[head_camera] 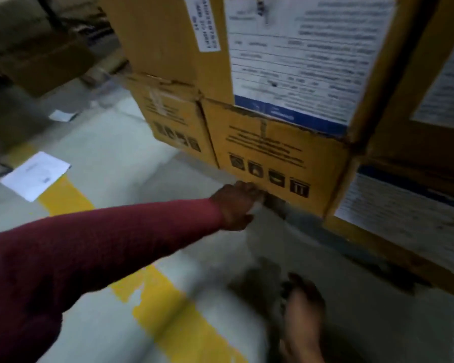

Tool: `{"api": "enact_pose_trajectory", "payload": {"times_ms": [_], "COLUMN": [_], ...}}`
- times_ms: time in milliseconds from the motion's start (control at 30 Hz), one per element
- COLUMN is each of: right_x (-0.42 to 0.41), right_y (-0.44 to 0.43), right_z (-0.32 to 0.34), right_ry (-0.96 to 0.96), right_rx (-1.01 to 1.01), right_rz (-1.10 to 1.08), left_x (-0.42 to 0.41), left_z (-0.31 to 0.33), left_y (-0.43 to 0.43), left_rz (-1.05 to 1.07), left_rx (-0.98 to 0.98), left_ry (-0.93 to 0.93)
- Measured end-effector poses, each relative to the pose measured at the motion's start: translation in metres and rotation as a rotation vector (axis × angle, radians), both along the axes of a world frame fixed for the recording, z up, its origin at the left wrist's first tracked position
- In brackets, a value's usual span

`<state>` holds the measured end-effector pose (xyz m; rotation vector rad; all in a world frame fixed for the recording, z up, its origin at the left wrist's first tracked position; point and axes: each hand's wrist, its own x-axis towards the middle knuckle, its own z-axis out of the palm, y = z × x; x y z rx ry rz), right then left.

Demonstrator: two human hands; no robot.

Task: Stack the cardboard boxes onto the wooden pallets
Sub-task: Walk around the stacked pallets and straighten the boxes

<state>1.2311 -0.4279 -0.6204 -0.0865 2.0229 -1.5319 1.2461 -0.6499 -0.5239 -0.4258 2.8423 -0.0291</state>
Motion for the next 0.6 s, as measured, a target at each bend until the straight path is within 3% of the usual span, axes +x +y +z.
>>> {"api": "enact_pose_trajectory", "payload": {"times_ms": [100,233,367,500,600], "right_x": [-0.006,-0.039,-0.041,-0.025,-0.017], "right_y": [-0.049,-0.122,-0.187,-0.261,-0.295], "right_z": [0.053,0.096,0.104,0.120,0.146], "right_ry": [0.376,0.769,1.003,1.342,1.558], "right_rx": [-0.176,-0.180,-0.030,0.092,0.239], "right_rz": [0.267,0.490,0.580,0.796,0.975], "left_x": [0.026,0.045,0.053,0.064,0.071], "left_z": [0.003,0.004,-0.012,-0.007,0.006], "left_y": [-0.068,-0.175,-0.252,-0.303,-0.332], "left_rz": [0.396,0.871,1.226,1.250,1.223], "left_rx": [0.092,0.375,0.550,0.761,0.889], "left_ry": [-0.033,0.366,0.825,1.169,1.239]}}
